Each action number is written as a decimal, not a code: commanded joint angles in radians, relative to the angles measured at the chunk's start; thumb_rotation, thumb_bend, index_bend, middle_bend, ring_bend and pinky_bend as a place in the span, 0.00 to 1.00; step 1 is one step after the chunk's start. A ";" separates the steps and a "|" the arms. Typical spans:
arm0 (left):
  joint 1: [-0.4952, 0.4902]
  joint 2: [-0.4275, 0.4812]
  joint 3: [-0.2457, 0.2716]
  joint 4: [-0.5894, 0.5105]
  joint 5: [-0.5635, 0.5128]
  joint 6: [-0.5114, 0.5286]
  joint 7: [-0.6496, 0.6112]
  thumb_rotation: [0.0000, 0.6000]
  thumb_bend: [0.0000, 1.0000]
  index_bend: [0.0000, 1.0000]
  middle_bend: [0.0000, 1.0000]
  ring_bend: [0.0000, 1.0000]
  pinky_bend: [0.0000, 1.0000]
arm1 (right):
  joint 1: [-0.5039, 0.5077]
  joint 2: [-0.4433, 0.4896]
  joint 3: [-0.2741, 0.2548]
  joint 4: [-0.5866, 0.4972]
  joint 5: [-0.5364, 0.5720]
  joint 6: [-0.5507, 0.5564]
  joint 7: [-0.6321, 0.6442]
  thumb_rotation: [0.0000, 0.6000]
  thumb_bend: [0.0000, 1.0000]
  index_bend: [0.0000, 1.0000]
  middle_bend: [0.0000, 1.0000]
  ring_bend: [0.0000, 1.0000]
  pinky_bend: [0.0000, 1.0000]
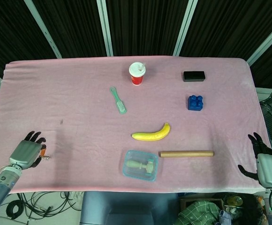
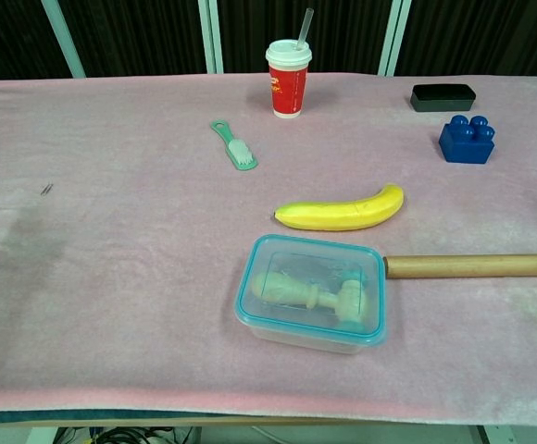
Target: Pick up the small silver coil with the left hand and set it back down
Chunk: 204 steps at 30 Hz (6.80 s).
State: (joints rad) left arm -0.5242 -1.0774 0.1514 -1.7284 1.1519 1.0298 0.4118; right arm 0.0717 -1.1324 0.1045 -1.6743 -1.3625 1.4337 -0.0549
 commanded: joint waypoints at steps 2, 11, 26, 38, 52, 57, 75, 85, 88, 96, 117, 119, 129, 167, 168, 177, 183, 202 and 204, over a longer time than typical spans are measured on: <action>0.014 0.003 -0.007 0.032 0.002 -0.027 -0.057 1.00 0.41 0.58 0.22 0.00 0.00 | 0.000 0.000 -0.001 0.000 0.000 -0.001 -0.002 1.00 0.11 0.00 0.00 0.16 0.23; 0.027 0.003 -0.010 0.073 0.030 -0.050 -0.101 1.00 0.41 0.58 0.22 0.00 0.00 | 0.000 -0.001 -0.002 -0.003 0.003 -0.001 -0.010 1.00 0.11 0.00 0.00 0.16 0.23; -0.007 0.066 -0.105 0.067 -0.007 -0.062 -0.143 1.00 0.41 0.58 0.22 0.00 0.00 | -0.001 0.001 -0.003 -0.006 0.004 -0.003 -0.012 1.00 0.11 0.00 0.00 0.16 0.23; -0.108 0.013 -0.180 0.179 -0.137 -0.213 -0.139 1.00 0.41 0.58 0.22 0.00 0.00 | -0.001 0.001 -0.001 -0.006 0.010 -0.003 -0.017 1.00 0.11 0.00 0.00 0.16 0.23; -0.110 -0.047 -0.158 0.274 -0.159 -0.267 -0.145 1.00 0.41 0.58 0.23 0.00 0.00 | 0.001 0.001 0.000 -0.004 0.013 -0.008 -0.019 1.00 0.11 0.00 0.00 0.16 0.23; -0.093 -0.055 -0.155 0.299 -0.160 -0.273 -0.179 1.00 0.41 0.58 0.23 0.00 0.00 | 0.001 0.002 0.000 -0.005 0.014 -0.007 -0.020 1.00 0.11 0.00 0.00 0.16 0.23; -0.072 -0.066 -0.159 0.355 -0.105 -0.288 -0.259 1.00 0.41 0.58 0.22 0.00 0.00 | 0.001 0.000 0.000 -0.007 0.018 -0.008 -0.027 1.00 0.11 0.00 0.00 0.16 0.23; -0.077 -0.071 -0.166 0.355 -0.091 -0.292 -0.263 1.00 0.41 0.58 0.22 0.00 0.00 | 0.001 0.000 0.000 -0.008 0.019 -0.008 -0.028 1.00 0.11 0.00 0.00 0.16 0.23; -0.079 -0.071 -0.167 0.353 -0.090 -0.294 -0.261 1.00 0.41 0.58 0.22 0.00 0.00 | 0.001 0.000 0.000 -0.009 0.020 -0.008 -0.029 1.00 0.11 0.00 0.00 0.16 0.23; -0.080 -0.071 -0.168 0.354 -0.104 -0.302 -0.252 1.00 0.41 0.58 0.22 0.00 0.00 | 0.001 0.001 0.001 -0.010 0.021 -0.009 -0.028 1.00 0.11 0.00 0.00 0.16 0.23; -0.082 -0.059 -0.178 0.329 -0.118 -0.292 -0.239 1.00 0.41 0.58 0.22 0.00 0.00 | 0.000 0.002 0.001 -0.012 0.024 -0.008 -0.030 1.00 0.11 0.00 0.00 0.16 0.23; -0.082 -0.053 -0.180 0.320 -0.115 -0.287 -0.239 1.00 0.41 0.58 0.22 0.00 0.00 | 0.000 0.001 0.002 -0.012 0.023 -0.008 -0.030 1.00 0.11 0.00 0.00 0.16 0.23; -0.085 -0.026 -0.195 0.280 -0.112 -0.266 -0.240 1.00 0.41 0.58 0.22 0.00 0.00 | 0.000 0.001 0.002 -0.012 0.024 -0.007 -0.031 1.00 0.11 0.00 0.00 0.16 0.23; -0.267 -0.116 -0.257 0.308 -0.338 -0.288 -0.014 1.00 0.41 0.58 0.23 0.00 0.00 | -0.001 0.000 0.006 -0.015 0.036 -0.005 -0.041 1.00 0.11 0.00 0.00 0.16 0.23; -0.268 -0.119 -0.256 0.314 -0.342 -0.289 -0.013 1.00 0.41 0.58 0.23 0.00 0.00 | -0.001 0.000 0.006 -0.015 0.036 -0.005 -0.041 1.00 0.11 0.00 0.00 0.16 0.23; -0.277 -0.131 -0.234 0.366 -0.390 -0.316 0.002 1.00 0.41 0.58 0.23 0.00 0.00 | -0.001 -0.001 0.006 -0.014 0.038 -0.006 -0.044 1.00 0.11 0.00 0.00 0.16 0.23; -0.287 -0.147 -0.213 0.389 -0.406 -0.340 0.019 1.00 0.41 0.58 0.23 0.00 0.00 | -0.001 -0.001 0.006 -0.014 0.036 -0.004 -0.045 1.00 0.11 0.00 0.00 0.16 0.23; -0.299 -0.204 -0.219 0.442 -0.390 -0.324 -0.001 1.00 0.41 0.58 0.23 0.00 0.00 | -0.001 -0.001 0.006 -0.014 0.036 -0.005 -0.044 1.00 0.11 0.00 0.00 0.16 0.23; -0.301 -0.208 -0.219 0.445 -0.389 -0.325 -0.003 1.00 0.41 0.58 0.23 0.00 0.00 | -0.001 -0.001 0.006 -0.014 0.037 -0.005 -0.044 1.00 0.11 0.00 0.00 0.16 0.23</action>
State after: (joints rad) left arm -0.8248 -1.2854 -0.0681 -1.2833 0.7629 0.7048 0.4094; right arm 0.0706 -1.1332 0.1111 -1.6884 -1.3257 1.4290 -0.0993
